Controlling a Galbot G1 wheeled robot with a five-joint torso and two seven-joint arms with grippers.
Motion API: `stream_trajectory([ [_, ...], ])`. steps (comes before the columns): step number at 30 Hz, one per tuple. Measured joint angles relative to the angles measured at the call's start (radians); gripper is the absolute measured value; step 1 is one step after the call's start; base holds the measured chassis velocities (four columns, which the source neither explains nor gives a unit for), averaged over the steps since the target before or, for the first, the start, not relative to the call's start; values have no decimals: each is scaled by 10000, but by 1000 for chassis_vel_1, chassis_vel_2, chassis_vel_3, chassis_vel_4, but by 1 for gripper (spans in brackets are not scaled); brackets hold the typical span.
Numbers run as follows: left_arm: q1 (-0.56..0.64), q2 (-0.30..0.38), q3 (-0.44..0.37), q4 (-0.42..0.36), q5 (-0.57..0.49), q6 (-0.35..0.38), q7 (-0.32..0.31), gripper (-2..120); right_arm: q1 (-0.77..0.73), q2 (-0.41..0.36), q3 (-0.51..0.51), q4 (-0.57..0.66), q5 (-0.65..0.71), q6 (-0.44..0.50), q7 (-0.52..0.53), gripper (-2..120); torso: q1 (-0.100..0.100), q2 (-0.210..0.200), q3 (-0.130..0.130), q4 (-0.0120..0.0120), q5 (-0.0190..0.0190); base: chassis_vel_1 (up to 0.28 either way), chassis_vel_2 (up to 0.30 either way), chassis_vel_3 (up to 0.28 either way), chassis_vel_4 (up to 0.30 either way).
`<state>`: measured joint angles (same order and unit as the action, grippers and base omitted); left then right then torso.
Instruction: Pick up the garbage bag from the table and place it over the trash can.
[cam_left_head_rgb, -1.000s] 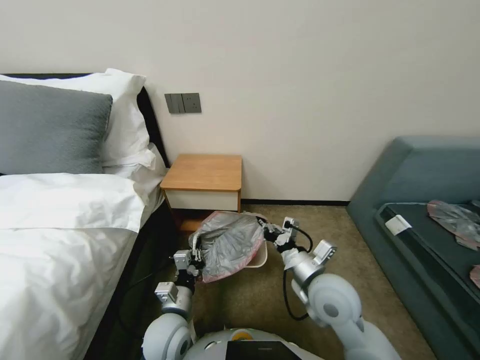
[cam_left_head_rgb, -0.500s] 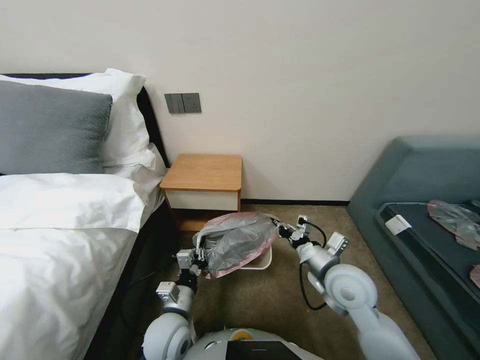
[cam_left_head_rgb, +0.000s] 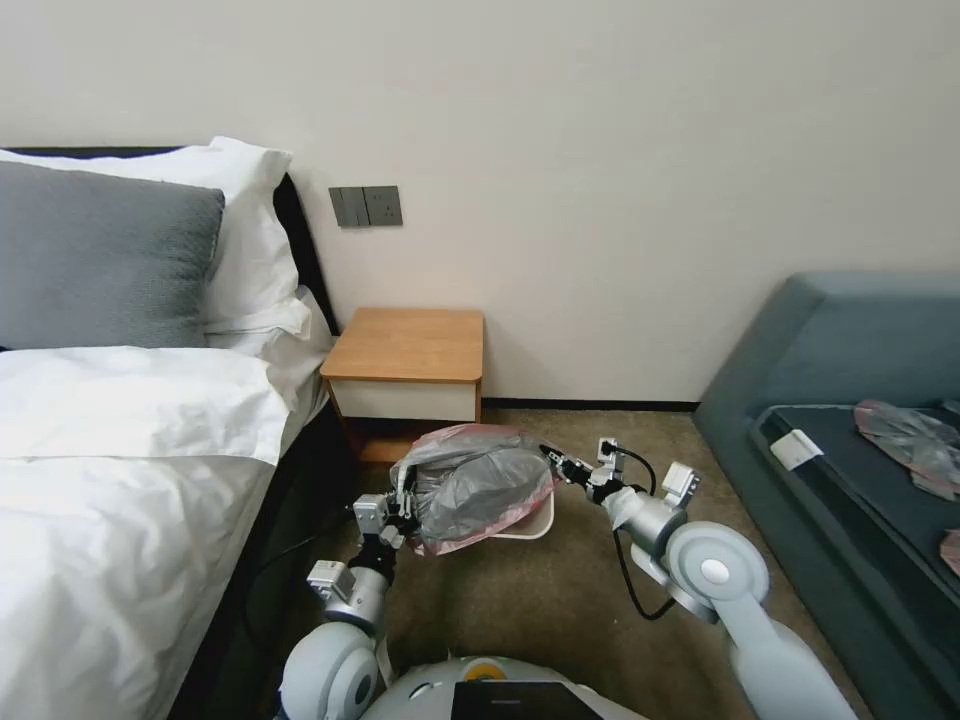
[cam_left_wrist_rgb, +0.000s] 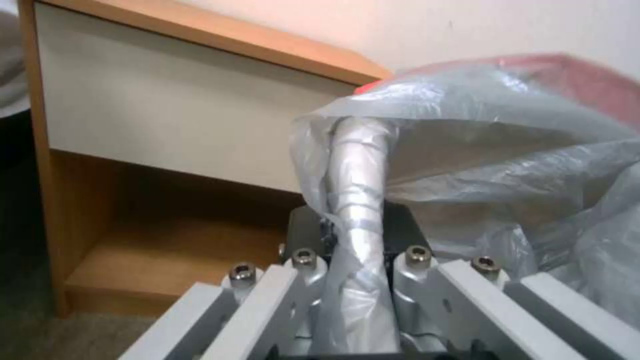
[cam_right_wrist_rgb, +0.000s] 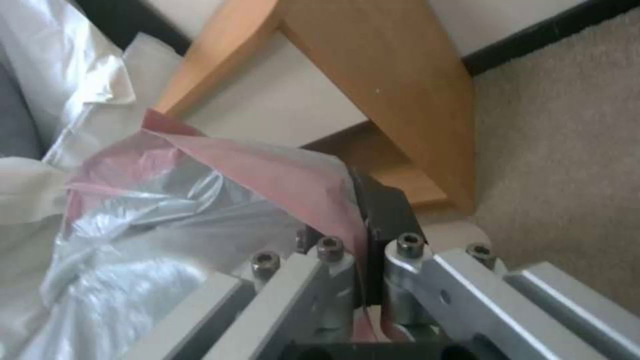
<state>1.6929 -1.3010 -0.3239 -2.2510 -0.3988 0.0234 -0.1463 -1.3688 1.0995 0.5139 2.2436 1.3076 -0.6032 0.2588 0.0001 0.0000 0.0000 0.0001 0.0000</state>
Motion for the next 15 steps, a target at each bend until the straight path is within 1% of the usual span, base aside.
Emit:
stream_trajectory([
  [4, -83, 26, -91, 36, -438, -24, 130, 5, -83, -26, 42, -99, -11, -122, -122, 0, 0, 0, 0, -1, 0, 0, 0, 0, 0],
  [6, -115, 25, -113, 70, -551, -29, 142, 5, -114, -34, 61, -99, -14, -150, -159, 0, 0, 0, 0, -1, 0, 0, 0, 0, 0],
  [8, -229, 1, -188, 149, -909, -30, 128, 5, -193, -71, 108, -55, -17, -243, -284, 0, 0, 0, 0, -1, 0, 0, 0, 0, 0],
  [12, -343, -19, -264, 217, -1163, -25, 88, 5, -254, -103, 133, 47, -9, -339, -339, 0, 0, 0, 0, -1, -1, 0, 0, 0, 0],
  [13, -368, -21, -289, 238, -1224, -22, 80, 5, -268, -106, 136, 74, -8, -358, -340, 0, 0, 0, 0, -1, -1, 0, 0, 0, 0],
  [14, -399, -25, -334, 275, -1320, -16, 67, 5, -298, -108, 138, 142, 6, -380, -340, 7, 0, 0, 0, -1, -1, 0, 0, 0, 0],
  [15, -399, -25, -334, 275, -1320, -16, 67, 5, -298, -108, 138, 142, 6, -380, -340, 7, 0, 0, 0, -1, -1, 0, 0, 0, 0],
])
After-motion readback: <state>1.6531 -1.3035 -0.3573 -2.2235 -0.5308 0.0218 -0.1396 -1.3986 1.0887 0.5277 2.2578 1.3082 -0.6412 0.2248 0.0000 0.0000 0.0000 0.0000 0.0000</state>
